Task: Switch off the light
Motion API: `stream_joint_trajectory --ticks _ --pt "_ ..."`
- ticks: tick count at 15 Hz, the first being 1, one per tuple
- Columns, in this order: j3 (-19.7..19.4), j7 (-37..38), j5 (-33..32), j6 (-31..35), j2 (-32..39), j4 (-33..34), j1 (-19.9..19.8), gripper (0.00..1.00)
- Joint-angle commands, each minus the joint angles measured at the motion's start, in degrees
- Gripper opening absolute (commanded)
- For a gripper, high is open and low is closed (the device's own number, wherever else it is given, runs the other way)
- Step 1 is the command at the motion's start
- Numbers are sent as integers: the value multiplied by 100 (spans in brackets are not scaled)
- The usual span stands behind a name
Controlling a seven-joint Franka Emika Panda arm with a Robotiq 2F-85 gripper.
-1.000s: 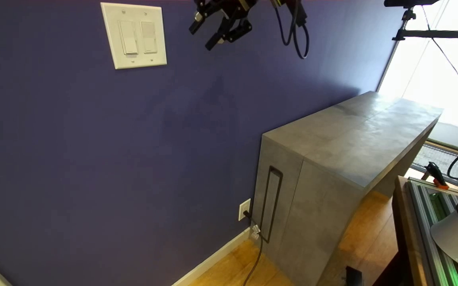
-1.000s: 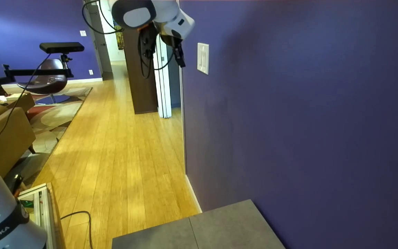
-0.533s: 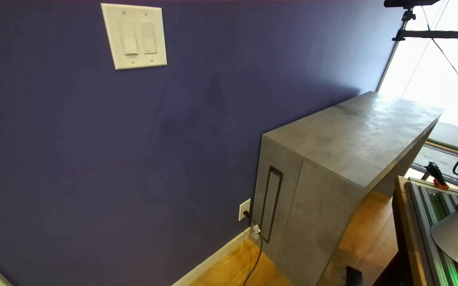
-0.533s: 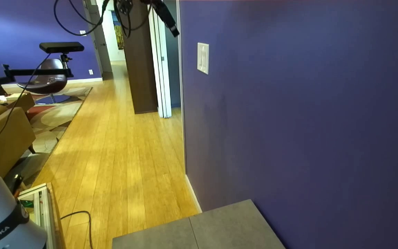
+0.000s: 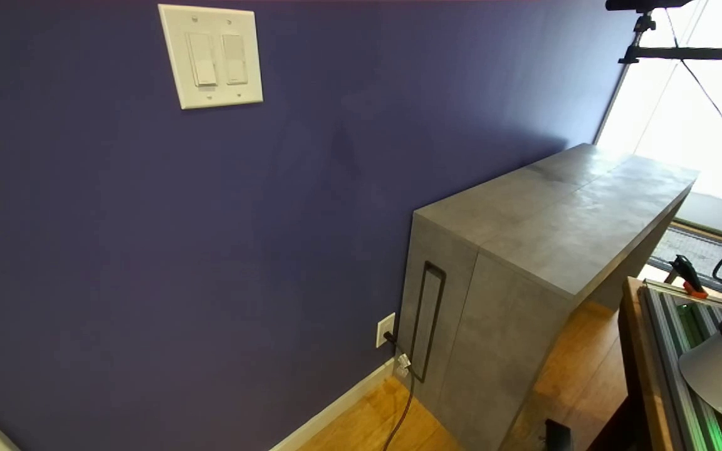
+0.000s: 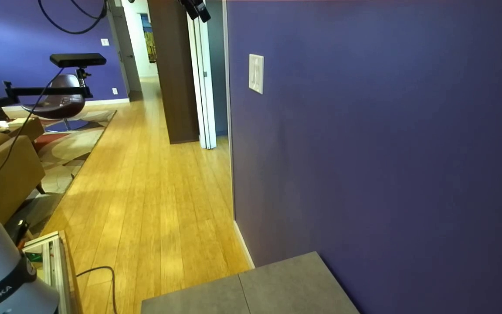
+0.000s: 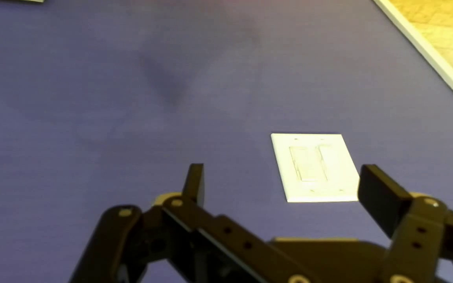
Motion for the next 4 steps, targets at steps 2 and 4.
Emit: stream_joint_trajectory --ticks 2,4 --pt "-195 -24 -34 -60 25 29 203 100" --pt "-196 -31 -27 -63 30 29 216 100"
